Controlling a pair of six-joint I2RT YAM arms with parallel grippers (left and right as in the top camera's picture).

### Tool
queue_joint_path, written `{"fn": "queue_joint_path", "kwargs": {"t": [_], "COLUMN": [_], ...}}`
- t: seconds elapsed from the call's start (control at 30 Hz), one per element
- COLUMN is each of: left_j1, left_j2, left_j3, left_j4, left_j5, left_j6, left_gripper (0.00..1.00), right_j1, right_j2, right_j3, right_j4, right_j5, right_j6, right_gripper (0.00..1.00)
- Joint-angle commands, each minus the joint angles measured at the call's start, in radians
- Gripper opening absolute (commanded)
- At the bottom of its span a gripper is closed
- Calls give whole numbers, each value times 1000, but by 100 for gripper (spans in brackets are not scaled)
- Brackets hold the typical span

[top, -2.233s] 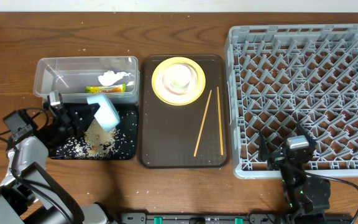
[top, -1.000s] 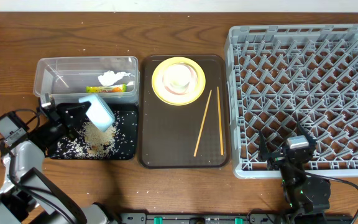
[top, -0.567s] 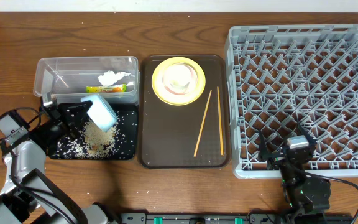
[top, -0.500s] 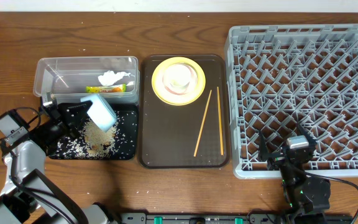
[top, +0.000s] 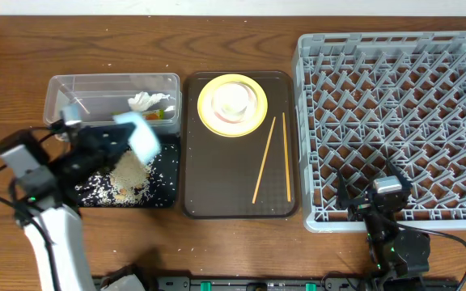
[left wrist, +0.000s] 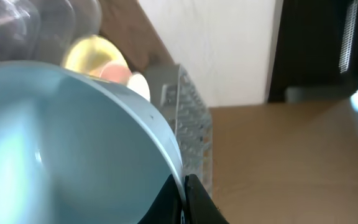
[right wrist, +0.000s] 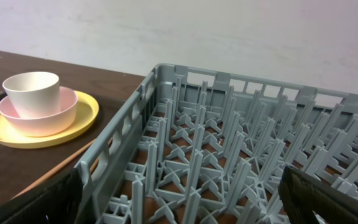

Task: Sort waste into correct bins and load items into the dishwasher rack
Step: 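Carry the emptied blue bowl back right over the brown tray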

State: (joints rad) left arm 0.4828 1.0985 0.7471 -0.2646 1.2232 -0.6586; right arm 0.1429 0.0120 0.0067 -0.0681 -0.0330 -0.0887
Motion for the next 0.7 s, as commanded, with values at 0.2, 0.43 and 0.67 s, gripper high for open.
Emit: {"fn": "queue_joint_path", "kwargs": {"t": [0.2, 0.43, 0.67], "left_j1": [-532, -962, -1224], "left_j2": [-99, -32, 90], "left_j3": [30, 30, 30], "left_j4": [-46, -49, -42], "left_j5": [-526, -911, -1271], "left_j6": [-12, 11, 92], "left_gripper": [6, 6, 6], "right_j1": [8, 8, 8], "right_j2": [-5, -5, -5], "right_j3": [-1, -1, -1], "right_j4": [-4, -4, -4], "right_j5": [3, 3, 3], "right_j6": [-10, -10, -10], "right_gripper": [99, 99, 99]}}
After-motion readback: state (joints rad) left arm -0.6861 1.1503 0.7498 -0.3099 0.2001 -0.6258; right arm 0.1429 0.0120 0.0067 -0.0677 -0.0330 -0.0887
